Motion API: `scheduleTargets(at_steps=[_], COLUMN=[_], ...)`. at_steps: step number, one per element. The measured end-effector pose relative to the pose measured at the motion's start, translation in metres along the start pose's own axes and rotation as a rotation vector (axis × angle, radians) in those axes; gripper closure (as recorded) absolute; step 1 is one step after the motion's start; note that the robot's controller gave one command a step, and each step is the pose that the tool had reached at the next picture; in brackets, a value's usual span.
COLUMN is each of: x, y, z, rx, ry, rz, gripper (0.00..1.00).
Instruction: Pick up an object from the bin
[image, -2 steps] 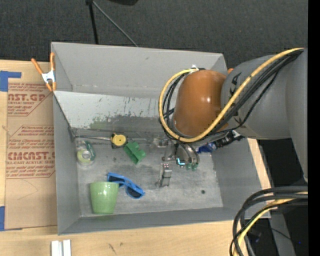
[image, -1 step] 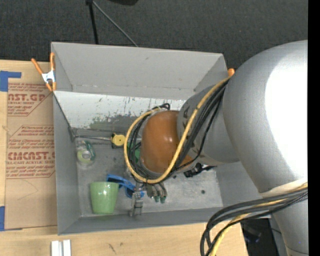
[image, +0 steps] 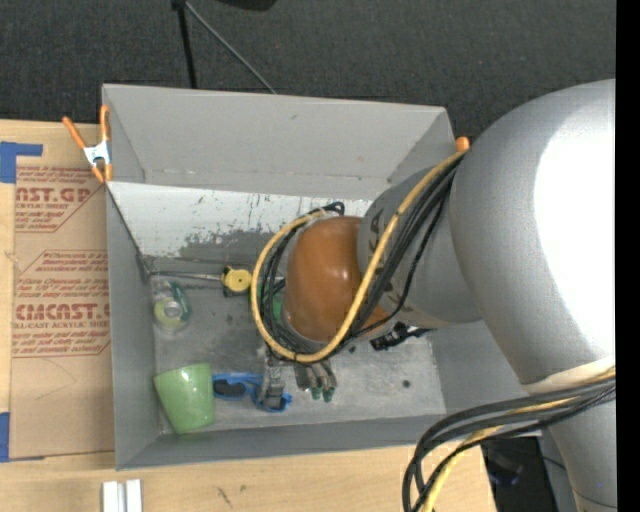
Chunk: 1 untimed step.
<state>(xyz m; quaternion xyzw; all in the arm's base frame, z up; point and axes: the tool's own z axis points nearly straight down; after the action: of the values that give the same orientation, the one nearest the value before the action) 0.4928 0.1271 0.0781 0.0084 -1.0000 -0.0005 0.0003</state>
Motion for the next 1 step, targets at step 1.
scheduleTargets(at_steps=[1], x=[-0.0215], y=[0.0024], z=[-0.1149], rx=[-0.002], ry=[-0.011], rz=[0.001], gripper=[1.0])
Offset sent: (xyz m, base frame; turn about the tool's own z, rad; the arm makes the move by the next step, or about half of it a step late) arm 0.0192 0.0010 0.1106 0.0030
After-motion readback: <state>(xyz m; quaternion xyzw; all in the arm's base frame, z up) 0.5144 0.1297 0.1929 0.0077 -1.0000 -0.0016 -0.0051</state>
